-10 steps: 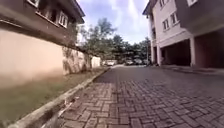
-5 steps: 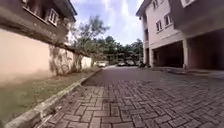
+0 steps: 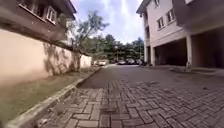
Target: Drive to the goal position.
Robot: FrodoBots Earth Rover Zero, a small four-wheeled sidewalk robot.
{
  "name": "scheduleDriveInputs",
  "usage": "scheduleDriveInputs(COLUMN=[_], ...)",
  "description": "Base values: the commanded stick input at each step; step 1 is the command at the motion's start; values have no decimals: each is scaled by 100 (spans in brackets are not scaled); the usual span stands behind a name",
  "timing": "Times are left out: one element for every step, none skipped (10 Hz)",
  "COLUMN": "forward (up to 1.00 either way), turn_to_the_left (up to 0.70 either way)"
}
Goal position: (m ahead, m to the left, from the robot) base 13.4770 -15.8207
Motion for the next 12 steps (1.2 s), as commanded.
scheduleDriveInputs(forward=[70, 70, 70, 70, 70, 70, 70, 70, 70, 70, 70, 70], turn_to_the_left=[3, 3, 3, -4, -27, -33, -29, -5, 3, 3, 3, 3])
